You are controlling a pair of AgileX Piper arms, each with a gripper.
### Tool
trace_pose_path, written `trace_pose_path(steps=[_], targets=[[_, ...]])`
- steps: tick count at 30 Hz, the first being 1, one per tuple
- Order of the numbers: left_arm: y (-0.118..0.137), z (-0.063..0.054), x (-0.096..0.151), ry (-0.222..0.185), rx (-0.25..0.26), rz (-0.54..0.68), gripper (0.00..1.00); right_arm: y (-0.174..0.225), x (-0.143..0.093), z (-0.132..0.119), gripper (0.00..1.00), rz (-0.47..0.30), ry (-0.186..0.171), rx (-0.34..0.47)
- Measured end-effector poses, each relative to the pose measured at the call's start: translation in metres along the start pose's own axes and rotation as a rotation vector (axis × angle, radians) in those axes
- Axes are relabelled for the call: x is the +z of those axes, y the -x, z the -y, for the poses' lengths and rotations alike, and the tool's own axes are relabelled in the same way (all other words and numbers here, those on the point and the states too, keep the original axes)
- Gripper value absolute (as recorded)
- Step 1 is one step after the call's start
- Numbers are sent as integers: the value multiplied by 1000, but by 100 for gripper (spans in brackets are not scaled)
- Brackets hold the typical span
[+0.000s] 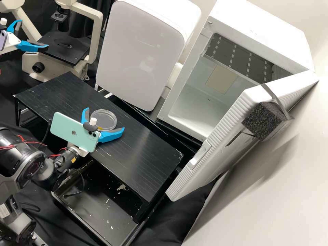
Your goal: Place the petri dish in the incubator
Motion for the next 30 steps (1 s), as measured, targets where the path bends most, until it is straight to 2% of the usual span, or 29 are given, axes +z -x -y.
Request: trace_pose_path(steps=[30], targets=[[0, 0, 0, 0, 0, 0, 100, 0, 0, 0, 0, -15, -6, -10]])
